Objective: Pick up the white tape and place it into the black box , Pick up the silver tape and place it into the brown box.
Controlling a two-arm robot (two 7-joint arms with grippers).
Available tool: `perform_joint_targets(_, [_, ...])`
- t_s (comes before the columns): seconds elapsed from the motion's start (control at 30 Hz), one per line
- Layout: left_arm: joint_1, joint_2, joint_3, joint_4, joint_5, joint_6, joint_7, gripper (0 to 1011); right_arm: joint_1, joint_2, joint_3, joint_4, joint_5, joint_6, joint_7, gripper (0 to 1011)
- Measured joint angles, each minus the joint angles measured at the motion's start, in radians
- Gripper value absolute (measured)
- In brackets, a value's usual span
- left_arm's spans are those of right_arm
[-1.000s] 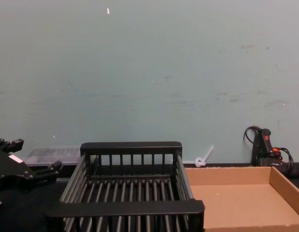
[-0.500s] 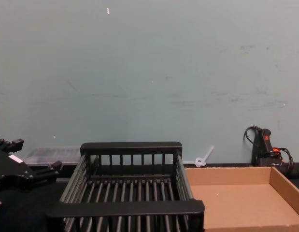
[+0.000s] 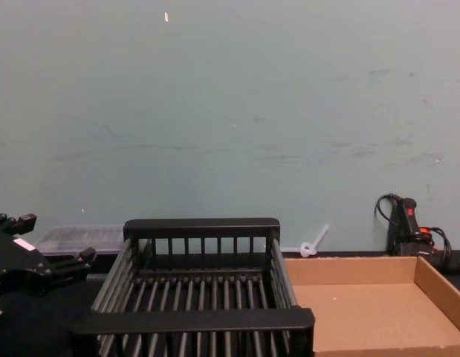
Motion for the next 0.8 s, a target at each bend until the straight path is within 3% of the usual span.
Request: perform_joint_targets(0.8, [0.0,0.0,0.0,0.0,0.0,0.0,0.0,1002,0.0,0.0,0.0,0.0,0.0,0.0,0.001,194])
